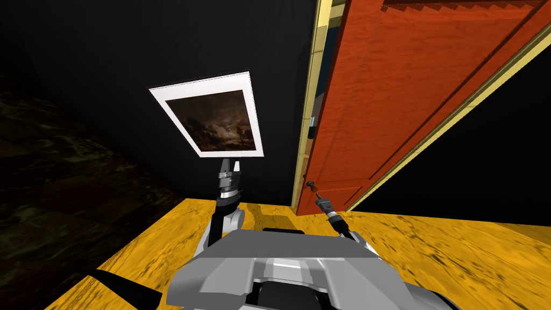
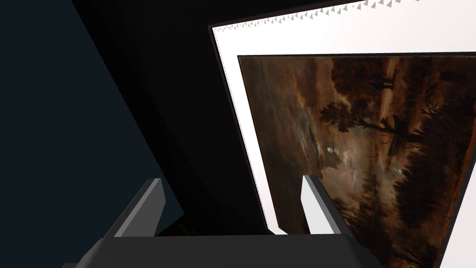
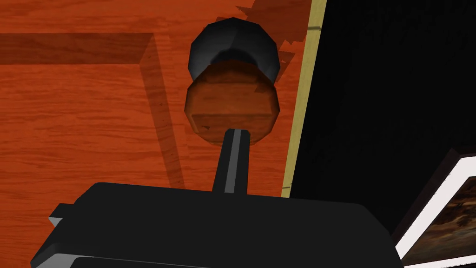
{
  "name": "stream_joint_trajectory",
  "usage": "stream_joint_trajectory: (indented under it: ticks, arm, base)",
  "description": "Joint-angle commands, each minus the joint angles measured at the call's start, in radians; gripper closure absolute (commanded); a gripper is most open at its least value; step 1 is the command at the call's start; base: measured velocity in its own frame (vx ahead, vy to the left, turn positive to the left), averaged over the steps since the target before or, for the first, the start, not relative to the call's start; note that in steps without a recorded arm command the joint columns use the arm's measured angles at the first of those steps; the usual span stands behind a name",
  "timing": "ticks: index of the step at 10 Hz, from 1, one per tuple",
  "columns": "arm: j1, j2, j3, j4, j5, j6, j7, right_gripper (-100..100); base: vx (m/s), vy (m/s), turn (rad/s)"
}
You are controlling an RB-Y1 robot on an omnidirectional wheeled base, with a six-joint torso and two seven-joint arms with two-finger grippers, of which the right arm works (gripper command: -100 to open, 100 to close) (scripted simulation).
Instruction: Pull the door open
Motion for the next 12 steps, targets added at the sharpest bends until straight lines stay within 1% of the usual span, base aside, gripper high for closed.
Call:
stream_joint_trajectory:
  ticks: [1, 3, 4, 7, 8, 9, 12]
  arm:
    - [0.000, 0.000, 0.000, 0.000, 0.000, 0.000, 0.000, 100]
    - [0.000, 0.000, 0.000, 0.000, 0.000, 0.000, 0.000, 100]
    - [0.009, -0.010, -0.009, -0.002, -0.002, -0.003, 0.008, -100]
    - [0.022, -0.023, -0.021, -0.004, -0.004, -0.008, 0.018, -100]
    - [0.021, -0.019, -0.018, -0.008, -0.003, -0.004, 0.014, -100]
    - [0.025, -0.023, -0.029, 0.001, -0.011, -0.011, 0.019, -100]
    - [0.030, -0.029, -0.047, 0.014, -0.023, -0.022, 0.025, -100]
  base:
    - [-0.007, 0.007, 0.000]
    - [0.000, 0.000, 0.000]
    - [-0.141, 0.021, -0.099]
    - [-0.193, 0.053, -0.104]
    - [-0.091, 0.021, -0.019]
    - [0.075, 0.038, 0.112]
    - [0.207, 0.034, 0.095]
